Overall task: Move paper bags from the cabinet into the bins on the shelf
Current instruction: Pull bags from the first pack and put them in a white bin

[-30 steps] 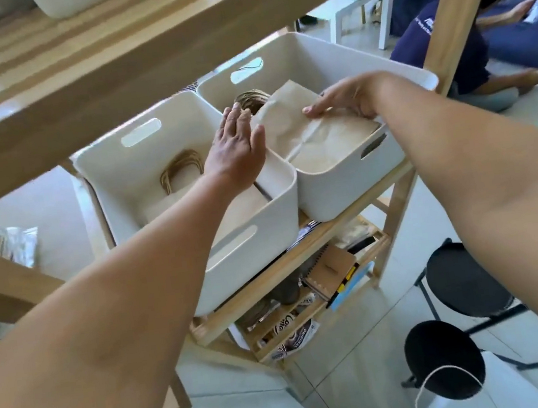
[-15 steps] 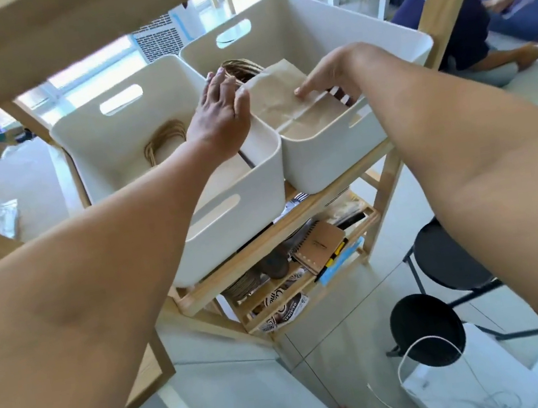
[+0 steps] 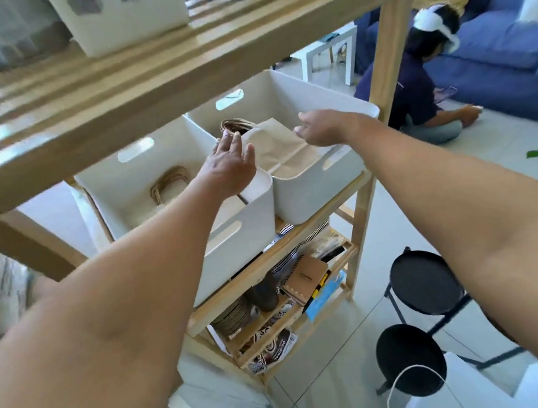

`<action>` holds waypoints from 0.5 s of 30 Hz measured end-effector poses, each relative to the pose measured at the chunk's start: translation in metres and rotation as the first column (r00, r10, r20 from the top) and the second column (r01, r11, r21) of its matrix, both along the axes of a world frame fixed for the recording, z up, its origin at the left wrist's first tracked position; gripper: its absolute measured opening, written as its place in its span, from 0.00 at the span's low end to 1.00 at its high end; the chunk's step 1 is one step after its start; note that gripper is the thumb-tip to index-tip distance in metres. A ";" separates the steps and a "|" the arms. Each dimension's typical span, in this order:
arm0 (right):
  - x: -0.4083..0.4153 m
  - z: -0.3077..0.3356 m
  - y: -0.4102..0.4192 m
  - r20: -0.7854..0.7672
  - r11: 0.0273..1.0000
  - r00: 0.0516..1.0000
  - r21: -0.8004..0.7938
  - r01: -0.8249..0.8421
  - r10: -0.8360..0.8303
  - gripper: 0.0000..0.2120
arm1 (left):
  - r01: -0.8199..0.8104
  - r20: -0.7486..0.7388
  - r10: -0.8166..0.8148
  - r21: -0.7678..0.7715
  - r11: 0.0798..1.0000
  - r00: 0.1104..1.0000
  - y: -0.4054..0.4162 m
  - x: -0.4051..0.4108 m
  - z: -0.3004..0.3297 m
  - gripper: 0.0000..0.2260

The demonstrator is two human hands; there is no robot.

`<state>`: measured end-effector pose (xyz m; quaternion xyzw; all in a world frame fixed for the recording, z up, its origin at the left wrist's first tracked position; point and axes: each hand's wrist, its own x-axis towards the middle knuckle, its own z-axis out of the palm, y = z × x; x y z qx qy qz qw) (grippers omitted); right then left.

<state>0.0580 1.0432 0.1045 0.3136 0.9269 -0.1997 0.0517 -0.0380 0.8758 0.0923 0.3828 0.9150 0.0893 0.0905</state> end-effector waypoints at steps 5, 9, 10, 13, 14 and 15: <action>0.046 0.020 -0.029 0.035 0.999 0.999 0.053 0.006 -0.008 0.24 | 0.037 0.097 -0.031 -0.063 0.997 0.995 -0.023 0.040 0.018 0.27; 0.087 0.028 -0.070 0.099 0.997 0.995 0.081 -0.005 -0.003 0.25 | 0.106 0.118 -0.100 -0.045 0.993 0.988 -0.058 0.078 0.031 0.26; 0.097 0.031 -0.085 0.096 0.995 0.995 0.101 0.007 -0.017 0.26 | 0.137 0.110 -0.131 -0.044 0.990 0.985 -0.072 0.090 0.034 0.26; 0.123 0.034 -0.130 0.124 0.992 0.992 0.127 0.018 -0.033 0.27 | 0.232 0.090 -0.225 -0.084 0.969 0.970 -0.115 0.126 0.046 0.23; 0.130 0.033 -0.146 0.134 0.993 0.990 0.119 0.019 -0.035 0.27 | 0.257 0.074 -0.251 -0.092 0.962 0.965 -0.130 0.133 0.047 0.23; 0.137 0.032 -0.168 0.142 0.992 0.989 0.126 0.015 -0.033 0.27 | 0.271 0.068 -0.265 -0.117 0.955 0.962 -0.152 0.137 0.045 0.23</action>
